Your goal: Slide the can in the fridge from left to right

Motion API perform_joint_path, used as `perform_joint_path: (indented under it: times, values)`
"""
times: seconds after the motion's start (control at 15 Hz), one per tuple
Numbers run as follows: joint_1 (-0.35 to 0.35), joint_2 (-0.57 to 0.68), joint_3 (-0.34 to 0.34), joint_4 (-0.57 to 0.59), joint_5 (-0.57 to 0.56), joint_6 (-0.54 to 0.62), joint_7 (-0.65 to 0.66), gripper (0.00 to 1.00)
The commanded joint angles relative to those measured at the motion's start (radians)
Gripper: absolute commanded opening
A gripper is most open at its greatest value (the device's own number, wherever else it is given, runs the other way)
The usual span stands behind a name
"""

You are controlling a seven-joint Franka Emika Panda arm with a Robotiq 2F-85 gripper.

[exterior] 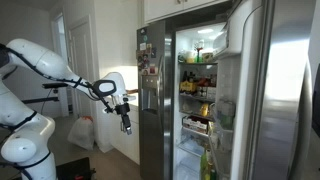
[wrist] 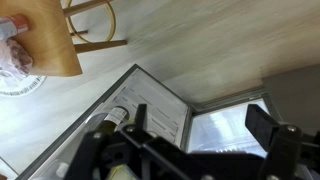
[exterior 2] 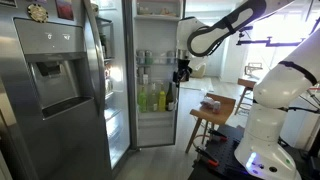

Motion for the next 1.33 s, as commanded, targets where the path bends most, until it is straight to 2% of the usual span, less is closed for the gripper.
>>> perform_joint_path:
  times: [0.0, 0.4, 0.6, 0.93, 1.27]
  values:
    - [0.016, 0.001, -0.015, 0.002, -0.009, -0.006, 0.007, 1.00]
    - [0.016, 0.001, -0.015, 0.002, -0.009, -0.006, 0.007, 1.00]
    - [-0.011, 0.032, 0.000, 0.033, -0.025, 0.000, 0.068, 1.00]
    - [-0.060, 0.094, 0.009, 0.119, -0.048, 0.070, 0.237, 1.00]
    - [-0.140, 0.163, 0.037, 0.201, -0.188, 0.246, 0.466, 1.00]
